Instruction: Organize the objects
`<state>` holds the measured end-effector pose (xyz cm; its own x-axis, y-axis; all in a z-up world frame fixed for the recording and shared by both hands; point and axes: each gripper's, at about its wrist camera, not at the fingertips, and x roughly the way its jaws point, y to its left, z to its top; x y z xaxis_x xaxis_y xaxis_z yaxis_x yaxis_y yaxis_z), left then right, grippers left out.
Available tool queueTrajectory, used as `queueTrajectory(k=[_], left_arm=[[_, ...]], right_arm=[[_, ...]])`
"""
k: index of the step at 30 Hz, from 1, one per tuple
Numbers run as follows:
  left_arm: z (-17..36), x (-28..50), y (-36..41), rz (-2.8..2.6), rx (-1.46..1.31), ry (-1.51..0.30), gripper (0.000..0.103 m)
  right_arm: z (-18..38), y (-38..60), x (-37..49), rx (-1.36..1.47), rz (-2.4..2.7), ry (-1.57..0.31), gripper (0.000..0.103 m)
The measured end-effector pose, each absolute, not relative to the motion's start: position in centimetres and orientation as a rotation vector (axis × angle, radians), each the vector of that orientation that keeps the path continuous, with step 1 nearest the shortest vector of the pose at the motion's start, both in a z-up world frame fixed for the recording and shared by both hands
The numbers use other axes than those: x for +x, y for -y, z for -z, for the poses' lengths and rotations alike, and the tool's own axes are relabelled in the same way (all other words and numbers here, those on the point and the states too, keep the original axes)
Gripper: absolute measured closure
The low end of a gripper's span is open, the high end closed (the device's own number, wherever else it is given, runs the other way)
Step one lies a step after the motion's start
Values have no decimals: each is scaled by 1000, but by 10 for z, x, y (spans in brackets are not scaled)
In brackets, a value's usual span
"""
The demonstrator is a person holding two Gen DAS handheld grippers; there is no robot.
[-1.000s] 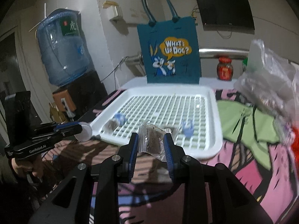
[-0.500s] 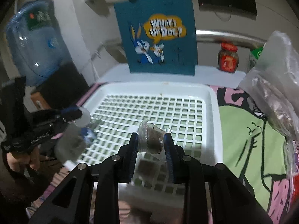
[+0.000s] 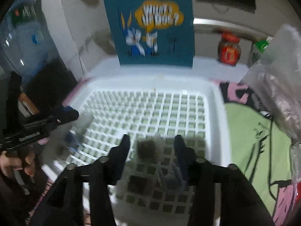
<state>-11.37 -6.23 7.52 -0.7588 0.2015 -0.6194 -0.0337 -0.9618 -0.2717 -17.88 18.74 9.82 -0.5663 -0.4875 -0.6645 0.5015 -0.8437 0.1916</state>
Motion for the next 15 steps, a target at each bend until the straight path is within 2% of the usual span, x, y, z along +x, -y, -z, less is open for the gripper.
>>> queueTrajectory(k=[1,3,9,15], left_arm=[[-84,-107,63,-2823,-996,368,48],[-100,-89,64,-2845,-922,350,40],[-124,-34,53,-2866,-800,288,36],[-96,-2,30,-2815,-872,281,36]], right_arm=[[-109,-195,-171,953,2388,2,41],[-134,-214,-152,846,2426,52,28],[-172,-256,-87,633,2482,76,21],[-147,-266,-50,675,2478,30,21]])
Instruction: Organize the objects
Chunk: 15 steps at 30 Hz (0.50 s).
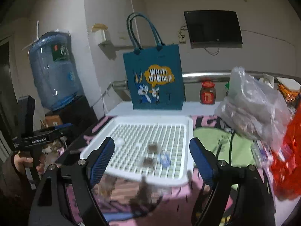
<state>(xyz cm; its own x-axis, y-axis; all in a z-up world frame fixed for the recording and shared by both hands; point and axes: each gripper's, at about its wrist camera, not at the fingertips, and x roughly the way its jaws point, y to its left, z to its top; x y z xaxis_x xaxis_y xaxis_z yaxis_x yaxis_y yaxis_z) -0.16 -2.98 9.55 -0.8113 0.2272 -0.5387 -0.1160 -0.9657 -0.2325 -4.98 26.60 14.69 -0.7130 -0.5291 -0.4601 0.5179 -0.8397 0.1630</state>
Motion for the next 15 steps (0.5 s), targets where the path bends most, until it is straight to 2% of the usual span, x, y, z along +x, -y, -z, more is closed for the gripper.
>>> queueTrajectory(k=[6,11,13,15], left_arm=[[-58,13,-2,-2722,-1015,277,37],[-28,9,-27,-2654,-1134,237,37],[-21,5,-33,-2639,-1165,237,37],[-17,1,-37,-2633,-1187,251,38]], right_arm=[[-92,-258,-50,901,2457,-16,21],[-58,-254,-65,1035,2403,26,21],[-48,-255,-72,1078,2398,45,25],[-44,-254,-77,1102,2390,68,33]])
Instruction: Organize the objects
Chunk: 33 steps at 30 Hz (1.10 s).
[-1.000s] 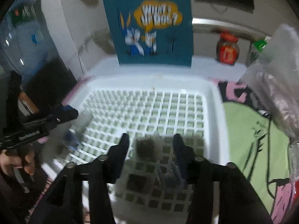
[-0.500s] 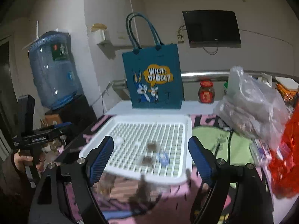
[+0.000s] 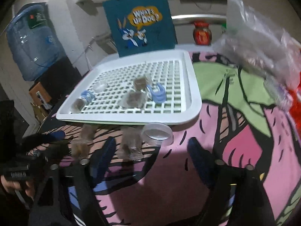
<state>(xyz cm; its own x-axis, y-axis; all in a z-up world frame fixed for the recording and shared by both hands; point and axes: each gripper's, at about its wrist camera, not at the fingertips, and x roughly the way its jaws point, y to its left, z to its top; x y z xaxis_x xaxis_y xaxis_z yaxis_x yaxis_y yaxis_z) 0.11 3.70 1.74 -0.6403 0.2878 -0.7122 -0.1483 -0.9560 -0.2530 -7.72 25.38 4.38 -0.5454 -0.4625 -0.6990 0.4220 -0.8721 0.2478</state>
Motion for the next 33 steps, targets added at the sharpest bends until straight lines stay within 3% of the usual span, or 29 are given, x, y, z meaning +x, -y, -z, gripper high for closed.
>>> queueTrajectory(k=[2,4,5,8,24,33], left_arm=[[-16,0,-39,-2638,-1189,258,42],[-14,-3,-41,-2643,-1199,254,57],[-11,-5,-42,-2624,-1222,263,66],[-8,-3,-45,-2578,-1229,232,76],[-39,14,-19,-2796,-973,83,77],[-42,14,-14,-2849,-921,30,77]], right_arm=[[-40,-253,-82,1113,2396,75,38],[-38,-251,-84,1119,2392,85,42],[-37,-249,-86,1123,2397,80,48],[-32,-249,-90,1151,2378,114,63],[-73,-221,-38,846,2368,-3,64],[-60,-201,-35,829,2371,-99,64]])
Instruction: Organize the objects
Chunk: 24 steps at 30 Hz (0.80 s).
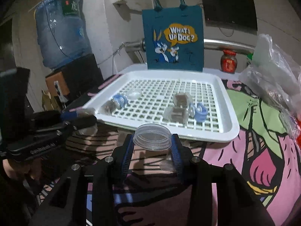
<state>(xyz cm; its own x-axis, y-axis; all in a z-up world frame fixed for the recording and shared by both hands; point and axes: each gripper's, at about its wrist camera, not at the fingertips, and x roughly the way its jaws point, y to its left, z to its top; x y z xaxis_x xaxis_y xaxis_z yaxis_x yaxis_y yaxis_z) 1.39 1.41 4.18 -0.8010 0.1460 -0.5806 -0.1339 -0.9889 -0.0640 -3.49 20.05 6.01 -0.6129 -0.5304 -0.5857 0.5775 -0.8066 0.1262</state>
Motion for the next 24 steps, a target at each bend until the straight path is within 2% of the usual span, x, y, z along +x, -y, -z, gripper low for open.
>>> queueTrajectory(k=[24], left_arm=[[-44,19,-19,-2845,-891,23,77]], right_arm=[[-64,-209,-29,767,2382,-51,64]])
